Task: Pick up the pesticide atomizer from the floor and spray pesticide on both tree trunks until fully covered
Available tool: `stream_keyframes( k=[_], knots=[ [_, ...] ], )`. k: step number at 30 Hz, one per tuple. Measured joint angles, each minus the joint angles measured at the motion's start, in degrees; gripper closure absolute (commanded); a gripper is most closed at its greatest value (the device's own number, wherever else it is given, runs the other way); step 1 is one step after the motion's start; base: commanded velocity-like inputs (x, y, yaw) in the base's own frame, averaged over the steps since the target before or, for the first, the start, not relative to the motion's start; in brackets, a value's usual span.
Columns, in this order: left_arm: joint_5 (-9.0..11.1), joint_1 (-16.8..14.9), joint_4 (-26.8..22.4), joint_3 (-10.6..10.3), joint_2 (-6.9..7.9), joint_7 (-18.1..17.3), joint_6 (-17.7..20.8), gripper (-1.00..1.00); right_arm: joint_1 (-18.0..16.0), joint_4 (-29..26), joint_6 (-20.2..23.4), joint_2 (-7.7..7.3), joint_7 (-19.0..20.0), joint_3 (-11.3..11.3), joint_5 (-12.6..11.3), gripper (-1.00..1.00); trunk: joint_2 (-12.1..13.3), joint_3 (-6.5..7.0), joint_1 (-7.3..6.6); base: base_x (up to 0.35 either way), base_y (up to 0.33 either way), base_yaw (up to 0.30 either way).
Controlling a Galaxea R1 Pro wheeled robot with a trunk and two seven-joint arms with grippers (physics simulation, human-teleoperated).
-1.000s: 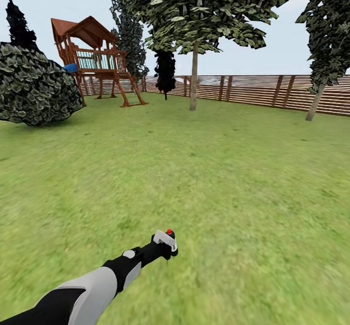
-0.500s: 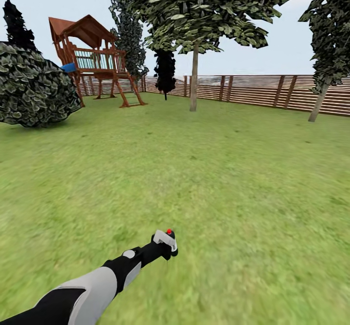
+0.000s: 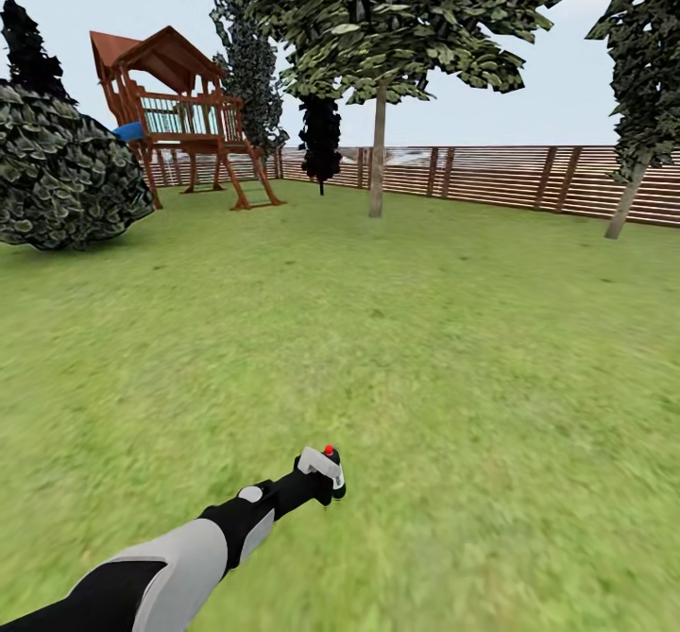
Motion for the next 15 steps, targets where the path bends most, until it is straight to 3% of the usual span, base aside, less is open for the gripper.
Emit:
stream_keyframes(
  k=[15],
  knots=[
    [0.00,0.00,0.00,0.00,-0.01,0.00,0.00,1.00,0.00,0.00,0.00,0.00,-0.01,-0.01,0.00,-1.00,0.00,0.00,0.00,0.347,0.000,0.000]
  ],
)
